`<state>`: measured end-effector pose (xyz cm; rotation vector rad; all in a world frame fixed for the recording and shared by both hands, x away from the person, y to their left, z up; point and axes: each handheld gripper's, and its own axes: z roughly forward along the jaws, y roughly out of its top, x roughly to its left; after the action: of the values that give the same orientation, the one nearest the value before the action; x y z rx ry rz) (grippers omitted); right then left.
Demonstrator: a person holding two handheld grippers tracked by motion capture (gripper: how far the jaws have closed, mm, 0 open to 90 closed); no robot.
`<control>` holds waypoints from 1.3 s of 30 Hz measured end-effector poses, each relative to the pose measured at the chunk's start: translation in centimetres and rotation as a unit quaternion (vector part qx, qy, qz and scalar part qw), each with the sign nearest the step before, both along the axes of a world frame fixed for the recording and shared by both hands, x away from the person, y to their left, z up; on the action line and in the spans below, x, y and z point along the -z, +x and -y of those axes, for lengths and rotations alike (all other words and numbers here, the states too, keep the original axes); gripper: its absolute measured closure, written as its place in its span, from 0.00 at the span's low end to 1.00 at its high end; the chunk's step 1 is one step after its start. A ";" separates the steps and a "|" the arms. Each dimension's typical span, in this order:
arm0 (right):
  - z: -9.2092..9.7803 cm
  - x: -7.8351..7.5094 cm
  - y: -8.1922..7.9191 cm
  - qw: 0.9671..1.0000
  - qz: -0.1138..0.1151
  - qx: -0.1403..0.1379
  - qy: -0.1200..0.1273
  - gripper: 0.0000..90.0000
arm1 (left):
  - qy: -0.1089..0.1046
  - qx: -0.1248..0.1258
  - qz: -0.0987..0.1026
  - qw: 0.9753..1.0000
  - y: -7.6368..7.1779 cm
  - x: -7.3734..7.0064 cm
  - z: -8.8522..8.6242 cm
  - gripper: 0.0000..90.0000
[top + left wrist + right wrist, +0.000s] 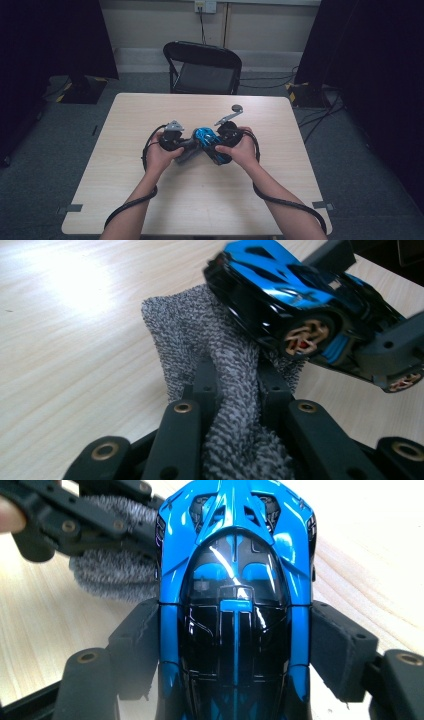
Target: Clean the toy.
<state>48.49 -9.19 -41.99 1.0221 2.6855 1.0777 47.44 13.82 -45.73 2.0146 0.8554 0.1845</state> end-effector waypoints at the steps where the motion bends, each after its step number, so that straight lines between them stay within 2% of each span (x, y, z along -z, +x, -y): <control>1: 0.0 0.0 0.1 1.000 -0.001 0.000 0.001 0.32 | -0.001 0.002 -0.002 1.000 -0.1 0.1 0.2 0.84; 3: 0.1 0.1 0.2 1.000 -0.005 0.005 0.008 0.32 | 0.001 0.009 -0.005 1.000 -0.3 0.3 0.5 0.84; 17: -0.1 0.0 0.6 1.000 -0.002 0.010 0.000 0.32 | 0.023 0.056 -0.009 0.998 -2.1 1.3 3.3 0.84; 30: 0.3 -0.7 1.2 1.000 0.000 0.027 0.004 0.32 | 0.019 0.082 -0.013 0.996 -2.9 1.5 4.9 0.84; 37: 0.6 -0.9 1.5 0.999 -0.001 0.040 0.009 0.32 | 0.030 0.101 -0.018 0.994 -3.6 1.6 5.7 0.84; 39: 0.8 -0.9 1.6 0.999 0.000 0.040 0.009 0.32 | 0.027 0.104 -0.019 0.994 -3.7 1.6 5.8 0.84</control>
<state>50.09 -9.94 -41.06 1.1225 2.6142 1.0902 43.69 8.00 -47.35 2.1487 0.6644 0.0522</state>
